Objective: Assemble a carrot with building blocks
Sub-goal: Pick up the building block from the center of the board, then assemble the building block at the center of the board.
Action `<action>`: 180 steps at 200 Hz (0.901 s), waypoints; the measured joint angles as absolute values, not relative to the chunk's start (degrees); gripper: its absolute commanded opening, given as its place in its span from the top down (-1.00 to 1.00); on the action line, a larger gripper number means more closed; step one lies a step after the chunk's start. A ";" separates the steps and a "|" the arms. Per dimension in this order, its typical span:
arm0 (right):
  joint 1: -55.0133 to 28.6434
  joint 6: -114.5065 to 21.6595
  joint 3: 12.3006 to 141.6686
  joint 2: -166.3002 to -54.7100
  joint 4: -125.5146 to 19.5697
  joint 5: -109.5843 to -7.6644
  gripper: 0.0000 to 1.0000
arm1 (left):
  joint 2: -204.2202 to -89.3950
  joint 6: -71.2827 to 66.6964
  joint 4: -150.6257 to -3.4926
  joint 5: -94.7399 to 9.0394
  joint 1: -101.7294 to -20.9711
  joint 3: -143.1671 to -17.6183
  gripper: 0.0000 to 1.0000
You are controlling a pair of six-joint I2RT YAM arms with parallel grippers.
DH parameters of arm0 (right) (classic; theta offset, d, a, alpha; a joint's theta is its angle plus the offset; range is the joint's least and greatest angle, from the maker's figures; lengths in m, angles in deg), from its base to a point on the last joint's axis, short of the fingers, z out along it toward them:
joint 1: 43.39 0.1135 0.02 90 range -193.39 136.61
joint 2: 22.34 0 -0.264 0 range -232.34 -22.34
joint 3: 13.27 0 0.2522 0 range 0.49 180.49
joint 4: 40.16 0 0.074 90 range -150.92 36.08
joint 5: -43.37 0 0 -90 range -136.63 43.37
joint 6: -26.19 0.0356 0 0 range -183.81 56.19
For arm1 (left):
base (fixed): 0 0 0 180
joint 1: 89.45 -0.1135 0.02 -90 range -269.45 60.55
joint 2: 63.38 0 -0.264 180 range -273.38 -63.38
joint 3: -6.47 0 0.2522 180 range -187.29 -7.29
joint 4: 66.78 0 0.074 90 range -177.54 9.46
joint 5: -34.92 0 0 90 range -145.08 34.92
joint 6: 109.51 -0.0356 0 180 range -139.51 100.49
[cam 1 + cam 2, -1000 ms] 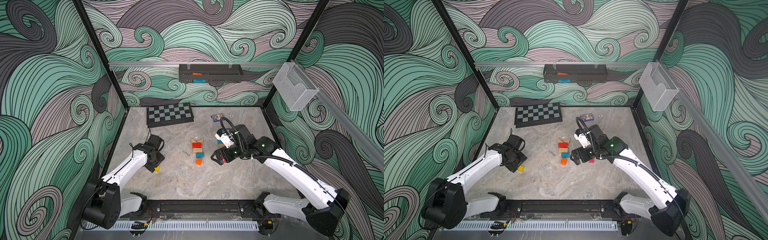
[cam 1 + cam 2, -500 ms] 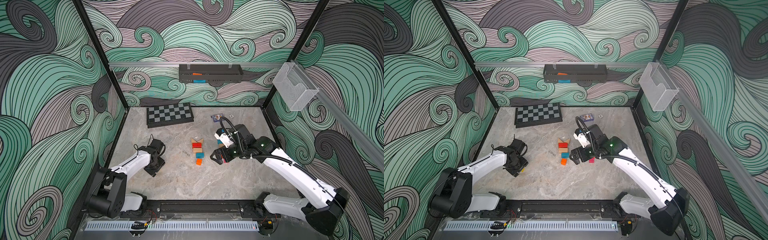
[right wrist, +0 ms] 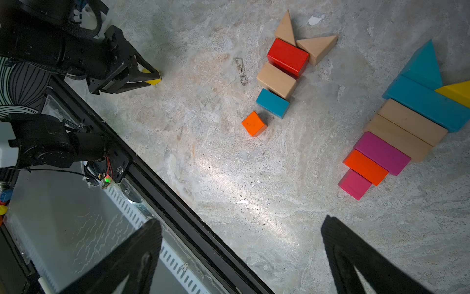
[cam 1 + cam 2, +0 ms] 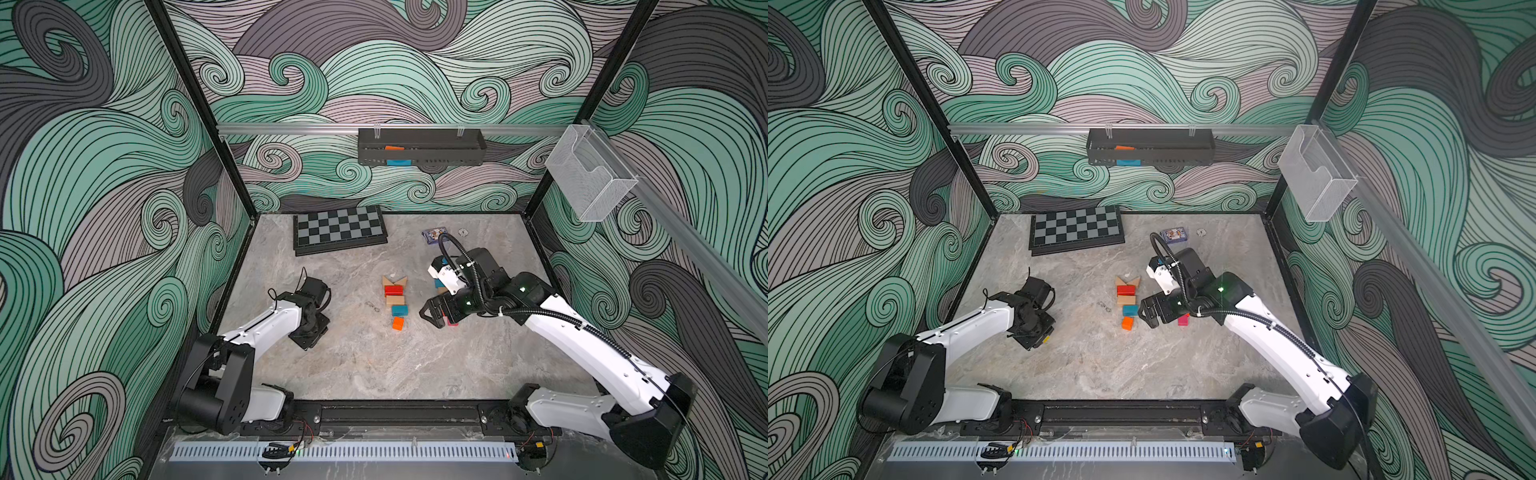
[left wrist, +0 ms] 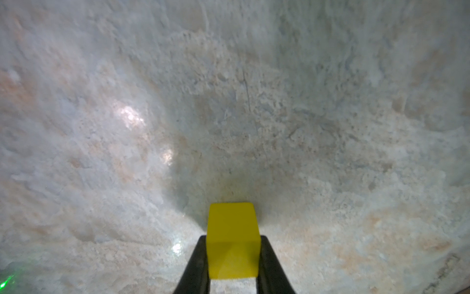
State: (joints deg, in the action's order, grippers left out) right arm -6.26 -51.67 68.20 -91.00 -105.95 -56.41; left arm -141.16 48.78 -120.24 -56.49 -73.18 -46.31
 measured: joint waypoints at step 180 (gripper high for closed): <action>-9.65 -49.70 68.20 -91.66 -105.93 -56.21 -0.97 | -170.93 19.95 -119.87 -51.00 -37.13 -80.56 0.83</action>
